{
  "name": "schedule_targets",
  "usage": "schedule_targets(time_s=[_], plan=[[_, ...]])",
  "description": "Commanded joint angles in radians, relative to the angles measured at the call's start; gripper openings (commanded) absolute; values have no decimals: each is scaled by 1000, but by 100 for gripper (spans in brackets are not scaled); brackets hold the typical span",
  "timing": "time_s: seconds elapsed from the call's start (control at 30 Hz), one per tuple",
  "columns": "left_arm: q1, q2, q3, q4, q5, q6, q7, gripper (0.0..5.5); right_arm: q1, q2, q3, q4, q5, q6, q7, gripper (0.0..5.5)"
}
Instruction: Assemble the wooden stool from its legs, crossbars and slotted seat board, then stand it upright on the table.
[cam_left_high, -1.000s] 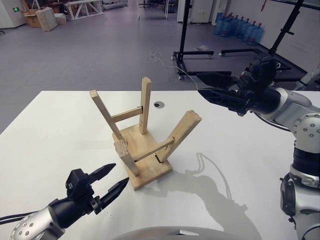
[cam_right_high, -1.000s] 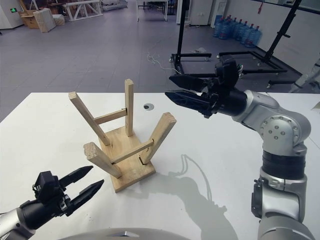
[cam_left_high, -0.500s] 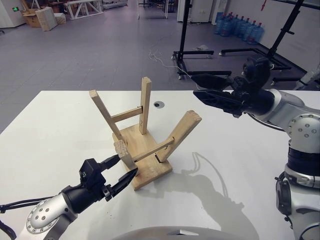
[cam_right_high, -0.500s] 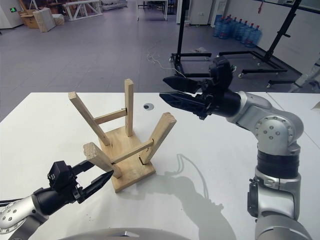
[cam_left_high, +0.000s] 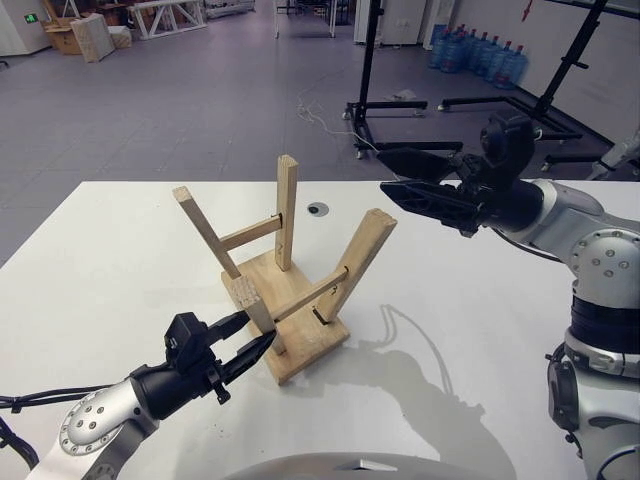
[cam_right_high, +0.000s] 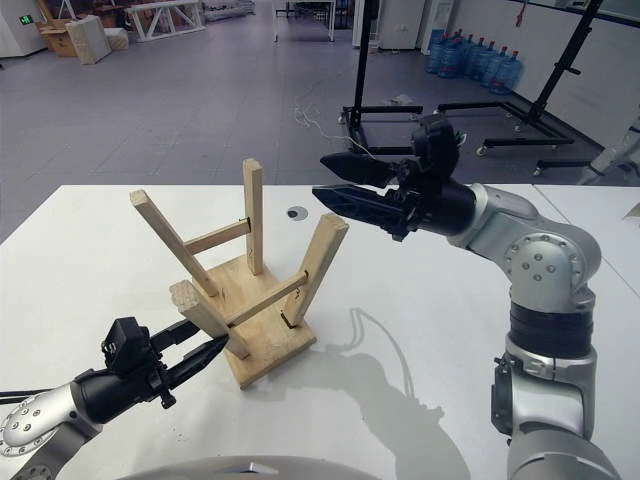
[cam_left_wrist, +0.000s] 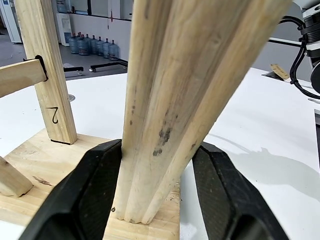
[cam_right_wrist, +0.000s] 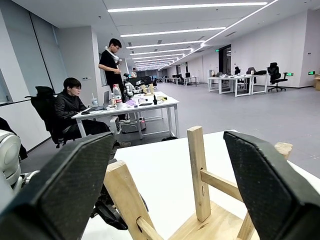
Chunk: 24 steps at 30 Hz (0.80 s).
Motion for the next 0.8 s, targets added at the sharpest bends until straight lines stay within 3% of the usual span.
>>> schedule_targets(time_s=[0.03,0.3,0.53,0.8], plan=[[-16,19,-29,-2,20,39,25,218,-7,49,47,-107,-188,-165,-90,402],[-35,100,-58,0,49,143,53,215,132,136,313,-316,-664,-462,-257,402],[-108,198,-44,37,29,224,32,210,204,82,488,-301,-1205,-816,-349,402],[-181,263,-59,52,10,278,14,208,264,99,675,-215,-1572,-810,-336,402]])
